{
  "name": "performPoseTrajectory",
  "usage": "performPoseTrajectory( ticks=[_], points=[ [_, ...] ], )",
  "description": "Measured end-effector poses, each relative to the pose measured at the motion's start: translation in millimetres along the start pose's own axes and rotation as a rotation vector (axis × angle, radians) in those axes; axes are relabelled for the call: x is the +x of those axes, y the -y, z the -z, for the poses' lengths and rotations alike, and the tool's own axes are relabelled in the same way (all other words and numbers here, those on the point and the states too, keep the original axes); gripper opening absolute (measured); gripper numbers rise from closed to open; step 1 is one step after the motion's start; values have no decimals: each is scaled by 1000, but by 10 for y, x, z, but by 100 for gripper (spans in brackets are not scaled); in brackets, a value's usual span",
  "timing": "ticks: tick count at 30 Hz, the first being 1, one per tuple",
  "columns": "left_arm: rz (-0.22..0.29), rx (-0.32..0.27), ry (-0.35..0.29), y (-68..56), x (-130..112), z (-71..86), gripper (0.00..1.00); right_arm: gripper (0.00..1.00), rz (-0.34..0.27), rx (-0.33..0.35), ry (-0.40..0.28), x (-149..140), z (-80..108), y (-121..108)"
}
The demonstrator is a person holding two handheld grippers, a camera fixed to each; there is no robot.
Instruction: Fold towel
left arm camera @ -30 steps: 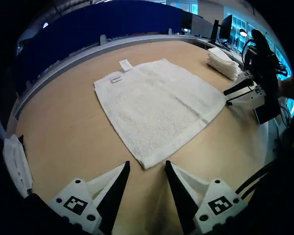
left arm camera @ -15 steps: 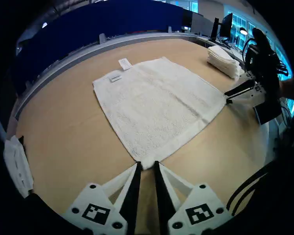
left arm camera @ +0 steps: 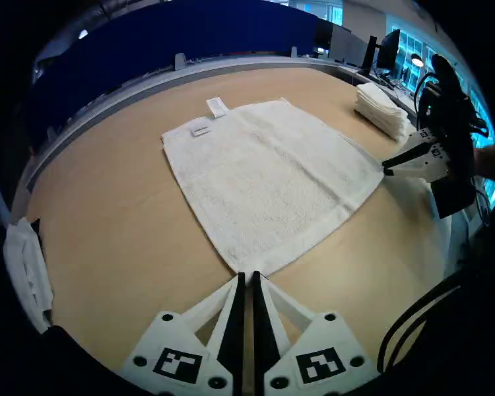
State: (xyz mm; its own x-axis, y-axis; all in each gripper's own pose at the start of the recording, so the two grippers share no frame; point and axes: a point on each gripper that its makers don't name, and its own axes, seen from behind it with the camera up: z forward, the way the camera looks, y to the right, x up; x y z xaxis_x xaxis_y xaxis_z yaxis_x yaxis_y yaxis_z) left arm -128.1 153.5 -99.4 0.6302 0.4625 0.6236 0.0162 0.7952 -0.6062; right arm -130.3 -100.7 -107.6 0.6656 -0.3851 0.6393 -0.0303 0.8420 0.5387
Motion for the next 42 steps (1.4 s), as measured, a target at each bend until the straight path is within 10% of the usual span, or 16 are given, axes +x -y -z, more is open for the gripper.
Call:
performPoseTrajectory(
  ticks=[33,42],
  points=[
    [107,-50,-66,-343,359,1015,7,11,-22,22,-98,644,1048,222],
    [127,-53,-59,-380,296,1088,7,11,-44,23,-93,624,1147,234]
  ],
)
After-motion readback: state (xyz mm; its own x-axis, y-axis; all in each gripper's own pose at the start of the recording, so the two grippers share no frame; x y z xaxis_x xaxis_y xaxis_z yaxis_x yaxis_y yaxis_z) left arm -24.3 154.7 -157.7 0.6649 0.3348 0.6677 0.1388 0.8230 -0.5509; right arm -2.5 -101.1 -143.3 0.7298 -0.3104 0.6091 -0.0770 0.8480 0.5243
